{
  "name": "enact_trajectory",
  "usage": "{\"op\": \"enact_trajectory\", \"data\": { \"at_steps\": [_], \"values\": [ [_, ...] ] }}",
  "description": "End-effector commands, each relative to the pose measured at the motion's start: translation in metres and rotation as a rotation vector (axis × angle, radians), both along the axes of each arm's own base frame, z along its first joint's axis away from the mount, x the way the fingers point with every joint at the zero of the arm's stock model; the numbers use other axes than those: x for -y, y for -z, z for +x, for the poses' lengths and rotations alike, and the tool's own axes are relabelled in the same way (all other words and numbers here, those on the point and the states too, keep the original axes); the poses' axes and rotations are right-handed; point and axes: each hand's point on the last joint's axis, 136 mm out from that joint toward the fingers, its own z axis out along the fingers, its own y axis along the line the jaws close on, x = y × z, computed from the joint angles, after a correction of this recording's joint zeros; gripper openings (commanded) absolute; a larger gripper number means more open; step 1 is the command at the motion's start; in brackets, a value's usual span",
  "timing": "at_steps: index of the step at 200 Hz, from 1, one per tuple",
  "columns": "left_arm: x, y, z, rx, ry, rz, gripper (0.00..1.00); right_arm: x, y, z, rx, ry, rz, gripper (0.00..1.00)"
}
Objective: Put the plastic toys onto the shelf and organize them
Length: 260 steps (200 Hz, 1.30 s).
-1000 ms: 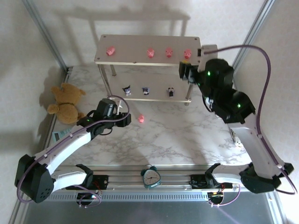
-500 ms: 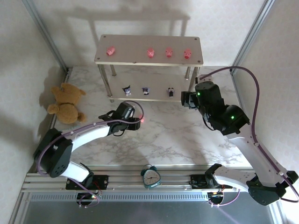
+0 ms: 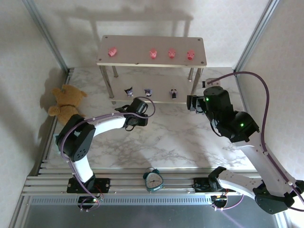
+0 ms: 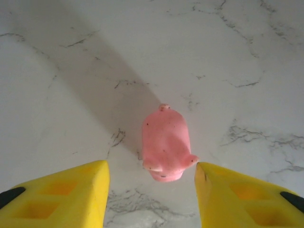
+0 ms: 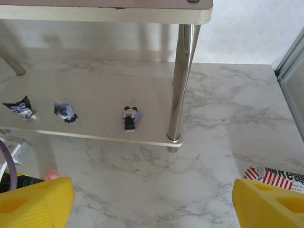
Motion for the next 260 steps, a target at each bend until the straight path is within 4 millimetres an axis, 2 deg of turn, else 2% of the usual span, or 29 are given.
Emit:
{"op": "enact_trajectory", "data": {
  "at_steps": [1, 78, 129, 174, 221, 260],
  "values": [
    [0.001, 0.003, 0.002, -0.011, 0.015, 0.053, 0.5, 0.004, 0.0, 0.004, 0.021, 0.013, -0.016, 0.88],
    [0.009, 0.013, 0.008, -0.037, 0.035, 0.092, 0.47, 0.004, 0.008, 0.014, 0.004, 0.01, -0.022, 0.89],
    [0.01, 0.004, 0.012, -0.023, 0.032, 0.101, 0.48, 0.006, 0.014, 0.018, -0.012, 0.012, -0.004, 0.89],
    [0.002, 0.004, 0.006, -0.032, 0.02, 0.12, 0.47, 0.009, 0.014, 0.015, -0.015, 0.014, 0.006, 0.89],
    [-0.001, -0.012, 0.004, -0.005, 0.007, 0.109, 0.49, 0.009, 0.013, 0.012, -0.014, 0.009, 0.022, 0.89],
    [0.006, -0.036, 0.005, 0.032, -0.006, 0.052, 0.52, 0.005, 0.014, 0.012, -0.016, -0.001, 0.038, 0.89]
  ]
}}
